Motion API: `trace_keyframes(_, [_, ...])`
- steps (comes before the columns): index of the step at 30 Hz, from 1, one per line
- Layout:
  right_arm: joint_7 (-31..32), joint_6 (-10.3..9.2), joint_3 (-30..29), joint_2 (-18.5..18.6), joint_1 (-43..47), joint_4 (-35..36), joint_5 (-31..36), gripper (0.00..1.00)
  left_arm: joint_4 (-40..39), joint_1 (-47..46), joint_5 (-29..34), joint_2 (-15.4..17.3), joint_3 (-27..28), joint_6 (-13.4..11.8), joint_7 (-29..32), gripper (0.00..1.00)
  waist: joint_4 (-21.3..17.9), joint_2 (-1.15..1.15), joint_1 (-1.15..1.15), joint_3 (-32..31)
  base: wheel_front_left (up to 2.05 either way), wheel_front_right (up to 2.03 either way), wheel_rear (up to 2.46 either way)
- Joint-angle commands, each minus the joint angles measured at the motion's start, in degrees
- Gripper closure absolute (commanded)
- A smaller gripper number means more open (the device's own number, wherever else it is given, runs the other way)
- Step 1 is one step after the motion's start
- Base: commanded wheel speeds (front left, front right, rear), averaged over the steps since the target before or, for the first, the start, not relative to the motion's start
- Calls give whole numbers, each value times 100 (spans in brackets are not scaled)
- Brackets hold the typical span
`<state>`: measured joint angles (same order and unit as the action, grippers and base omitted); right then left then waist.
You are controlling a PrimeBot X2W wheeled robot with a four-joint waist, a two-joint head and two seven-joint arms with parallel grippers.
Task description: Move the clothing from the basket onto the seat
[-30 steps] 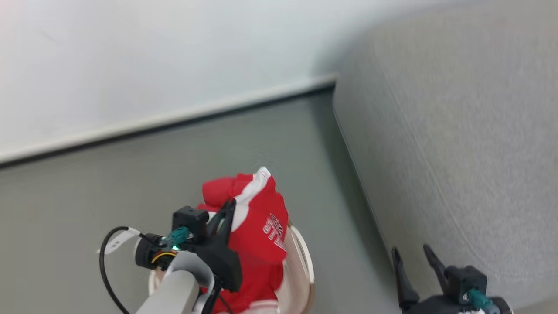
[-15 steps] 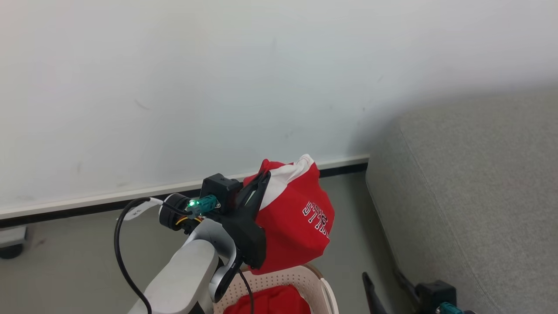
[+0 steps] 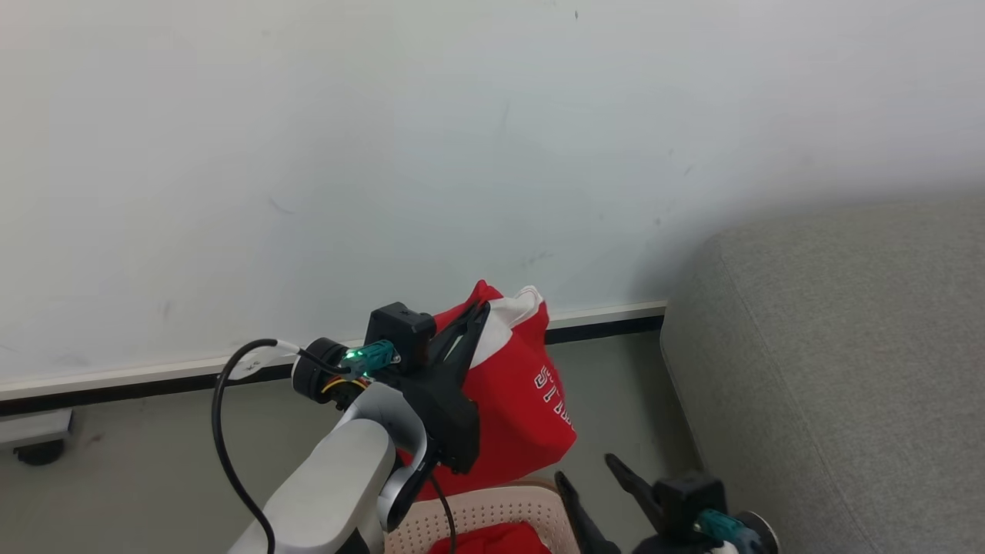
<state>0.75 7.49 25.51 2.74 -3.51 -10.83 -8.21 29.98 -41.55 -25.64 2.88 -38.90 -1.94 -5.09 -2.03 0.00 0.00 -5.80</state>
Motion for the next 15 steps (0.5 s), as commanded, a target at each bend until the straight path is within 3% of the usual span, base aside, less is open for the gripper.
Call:
trace_keyframes(1, [2, 0, 146, 10, -169, -48, -84, 0, 27, -120, -59, 2, -56, 7, -4, 100, 13, 0, 0, 2, 0, 0, 0])
trace_keyframes(15, [-77, 0, 220, 9, -761, -493, -312, 0, -229, -238, -584, -1, -793, 95, 298, 100, 305, 0, 0, -70, 0, 0, 0])
